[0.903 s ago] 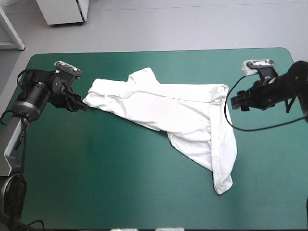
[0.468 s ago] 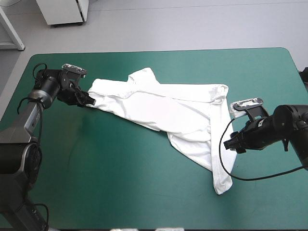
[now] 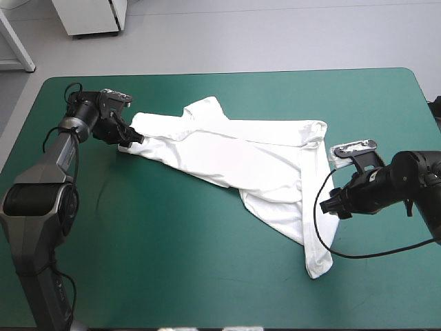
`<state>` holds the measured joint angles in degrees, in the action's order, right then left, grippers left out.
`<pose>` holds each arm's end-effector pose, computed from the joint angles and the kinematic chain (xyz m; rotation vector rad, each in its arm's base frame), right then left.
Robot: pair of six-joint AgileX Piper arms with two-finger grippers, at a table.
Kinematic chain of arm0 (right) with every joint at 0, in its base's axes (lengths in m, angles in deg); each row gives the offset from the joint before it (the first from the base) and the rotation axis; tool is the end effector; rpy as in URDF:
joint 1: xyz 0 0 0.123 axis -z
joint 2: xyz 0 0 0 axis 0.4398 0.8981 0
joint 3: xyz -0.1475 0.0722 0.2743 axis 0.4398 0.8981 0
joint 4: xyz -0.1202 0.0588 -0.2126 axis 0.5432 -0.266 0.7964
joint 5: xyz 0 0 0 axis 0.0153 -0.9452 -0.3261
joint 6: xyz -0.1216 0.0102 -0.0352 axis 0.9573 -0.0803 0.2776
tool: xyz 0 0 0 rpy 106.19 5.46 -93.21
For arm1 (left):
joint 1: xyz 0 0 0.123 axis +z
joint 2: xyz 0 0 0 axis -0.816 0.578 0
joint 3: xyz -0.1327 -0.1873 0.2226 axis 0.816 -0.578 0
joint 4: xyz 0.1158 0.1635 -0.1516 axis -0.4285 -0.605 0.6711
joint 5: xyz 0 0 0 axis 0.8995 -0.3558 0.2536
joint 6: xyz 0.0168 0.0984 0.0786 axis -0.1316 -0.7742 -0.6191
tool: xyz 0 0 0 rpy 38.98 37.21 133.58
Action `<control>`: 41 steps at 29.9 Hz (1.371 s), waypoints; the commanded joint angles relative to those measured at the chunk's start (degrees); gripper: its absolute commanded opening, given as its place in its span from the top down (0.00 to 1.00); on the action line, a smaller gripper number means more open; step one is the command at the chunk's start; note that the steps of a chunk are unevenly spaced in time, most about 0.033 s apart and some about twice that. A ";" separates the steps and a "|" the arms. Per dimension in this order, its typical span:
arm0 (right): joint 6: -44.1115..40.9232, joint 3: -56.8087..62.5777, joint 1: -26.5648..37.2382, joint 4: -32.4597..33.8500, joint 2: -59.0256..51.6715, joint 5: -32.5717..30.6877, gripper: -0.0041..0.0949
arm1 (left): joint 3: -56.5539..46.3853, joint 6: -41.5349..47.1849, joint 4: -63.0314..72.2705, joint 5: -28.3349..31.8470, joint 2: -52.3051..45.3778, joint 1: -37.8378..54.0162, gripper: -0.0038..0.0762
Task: Fold the cloth
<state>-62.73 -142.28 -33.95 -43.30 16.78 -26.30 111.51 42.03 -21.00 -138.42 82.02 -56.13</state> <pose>0.2146 0.0514 0.3315 -0.4441 2.7113 0.2306 0.4863 -0.0104 0.2306 0.4375 2.7153 0.0941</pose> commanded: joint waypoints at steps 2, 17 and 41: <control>0.04 -1.36 -0.02 -0.17 -1.49 1.72 0.35 | 1.88 0.64 0.99 0.52 -1.93 -0.02 0.44; -0.86 8.62 -0.02 1.59 -1.25 0.74 0.35 | 1.78 -2.47 8.41 -3.95 -0.72 -0.02 0.96; 2.01 13.50 -8.69 -4.12 11.26 5.67 0.37 | 1.78 -2.47 10.45 -3.84 -0.82 -0.02 0.96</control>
<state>-61.43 -127.80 -40.74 -46.36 27.38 -22.08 111.97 39.42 -12.92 -141.68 84.17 -56.02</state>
